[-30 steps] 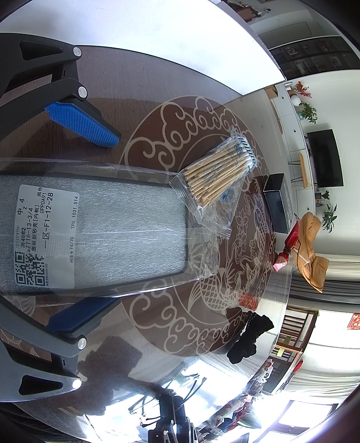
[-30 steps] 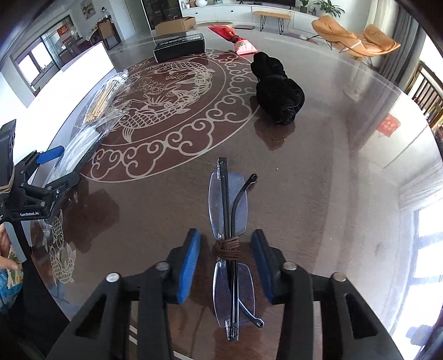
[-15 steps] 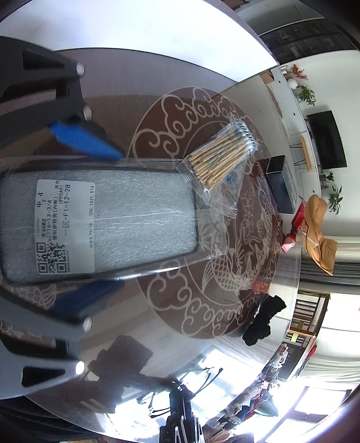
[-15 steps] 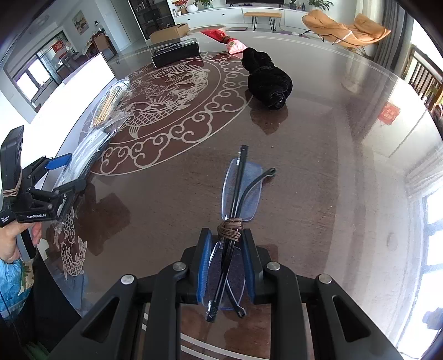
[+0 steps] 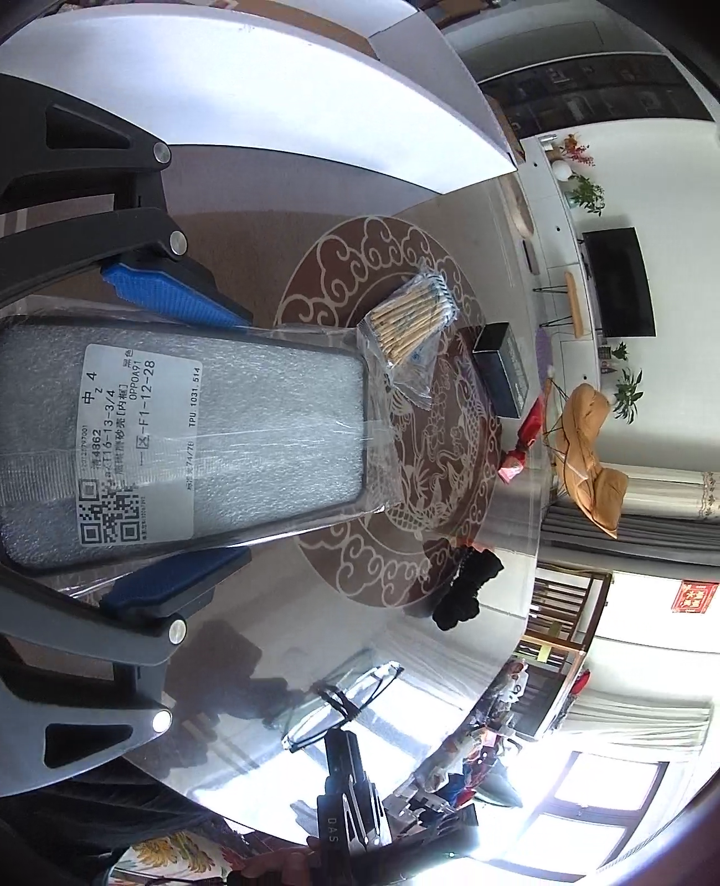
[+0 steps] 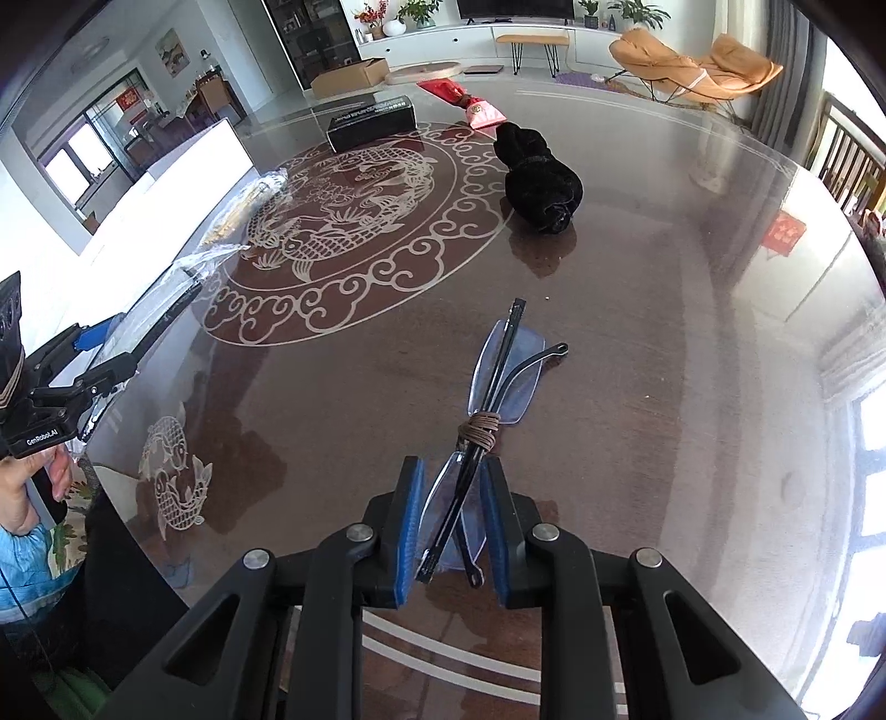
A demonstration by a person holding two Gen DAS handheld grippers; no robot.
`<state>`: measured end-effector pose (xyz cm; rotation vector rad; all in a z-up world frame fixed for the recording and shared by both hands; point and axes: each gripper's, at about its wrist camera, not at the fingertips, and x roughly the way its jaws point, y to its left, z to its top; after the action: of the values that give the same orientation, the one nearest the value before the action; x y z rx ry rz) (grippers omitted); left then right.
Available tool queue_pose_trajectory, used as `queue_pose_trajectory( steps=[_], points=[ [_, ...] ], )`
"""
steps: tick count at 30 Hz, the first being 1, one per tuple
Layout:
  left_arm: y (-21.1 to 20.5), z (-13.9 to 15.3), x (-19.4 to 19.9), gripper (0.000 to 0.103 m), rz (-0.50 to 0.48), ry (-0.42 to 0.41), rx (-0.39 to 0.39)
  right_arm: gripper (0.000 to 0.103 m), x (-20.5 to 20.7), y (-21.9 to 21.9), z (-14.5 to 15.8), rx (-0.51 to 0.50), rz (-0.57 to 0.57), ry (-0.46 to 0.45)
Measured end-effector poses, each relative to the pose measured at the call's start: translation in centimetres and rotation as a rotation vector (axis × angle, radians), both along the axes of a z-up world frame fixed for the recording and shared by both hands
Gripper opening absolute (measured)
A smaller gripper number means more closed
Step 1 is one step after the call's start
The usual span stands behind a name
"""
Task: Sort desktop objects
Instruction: 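Close the right tool on the eyeglasses and carry both items toward the white bin, then lower the phone case and glasses into the white bin and open both tools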
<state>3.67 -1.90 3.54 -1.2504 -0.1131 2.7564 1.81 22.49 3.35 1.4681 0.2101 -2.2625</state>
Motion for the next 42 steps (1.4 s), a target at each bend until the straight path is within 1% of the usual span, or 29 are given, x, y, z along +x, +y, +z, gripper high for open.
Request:
queue_pose_trajectory(
  steps=[5,8,10,11,12,15,18,19,20,21,22,25,29,32,34,36,38,42],
  points=[
    [-1.1,2.0,1.9,0.075,0.029,0.054,0.035,0.022,1.4,-1.0,2.2,0.006,0.029,0.035],
    [-1.7,2.2,2.6,0.075,0.033,0.044,0.025,0.023,1.3,-1.9,2.0,0.060,0.048,0.015],
    [-2.0,2.0,3.1,0.075,0.037,0.043,0.026,0.033,0.6,-1.6,1.6,0.083,0.008,0.029],
    [-2.1,1.9,3.4,0.075,0.042,0.043,0.030,0.046,0.0,-1.3,1.2,0.089,-0.020,0.017],
    [-2.4,1.8,3.7,0.075,0.049,0.044,0.038,0.050,-0.7,-0.9,0.8,0.079,-0.046,-0.002],
    [-3.0,1.7,4.4,0.075,0.067,0.049,0.057,0.050,-2.8,-0.4,-0.3,0.054,-0.088,-0.046],
    [-3.2,1.8,4.8,0.075,0.075,0.057,0.058,0.049,-4.2,-1.1,-1.8,0.078,-0.089,-0.087],
    [-3.2,2.0,5.0,0.075,0.076,0.062,0.053,0.048,-4.5,-1.4,-2.2,0.093,-0.080,-0.097],
    [-3.2,2.2,5.2,0.075,0.077,0.069,0.047,0.038,-4.5,-1.7,-2.4,0.107,-0.073,-0.099],
    [-3.3,2.5,5.4,0.075,0.078,0.076,0.042,0.019,-4.4,-2.0,-2.4,0.130,-0.066,-0.080],
    [-3.4,2.7,5.5,0.075,0.079,0.082,0.039,0.012,-4.3,-2.3,-2.4,0.140,-0.050,-0.074],
    [-4.2,3.9,6.0,0.075,0.090,0.108,0.051,0.012,-3.9,-2.8,-1.3,0.140,-0.028,-0.040],
    [-6.8,6.2,6.7,0.075,0.128,0.153,0.071,0.012,-3.2,-4.3,2.4,0.098,0.009,0.024],
    [-10.1,8.1,7.8,0.075,0.184,0.182,0.071,0.012,-2.7,-7.2,5.9,0.037,0.064,0.075],
    [-13.1,9.0,8.7,0.075,0.239,0.187,0.043,0.012,-2.4,-10.7,8.3,-0.016,0.124,0.105],
    [-16.4,9.5,9.5,0.075,0.307,0.177,0.005,0.012,-1.8,-14.7,10.6,-0.083,0.199,0.130],
    [-19.9,9.5,10.3,0.075,0.369,0.161,-0.013,0.012,-1.2,-19.4,12.4,-0.159,0.282,0.142],
    [-26.0,8.7,11.1,0.075,0.477,0.104,-0.046,0.012,0.2,-29.7,14.0,-0.286,0.438,0.122]
  ],
)
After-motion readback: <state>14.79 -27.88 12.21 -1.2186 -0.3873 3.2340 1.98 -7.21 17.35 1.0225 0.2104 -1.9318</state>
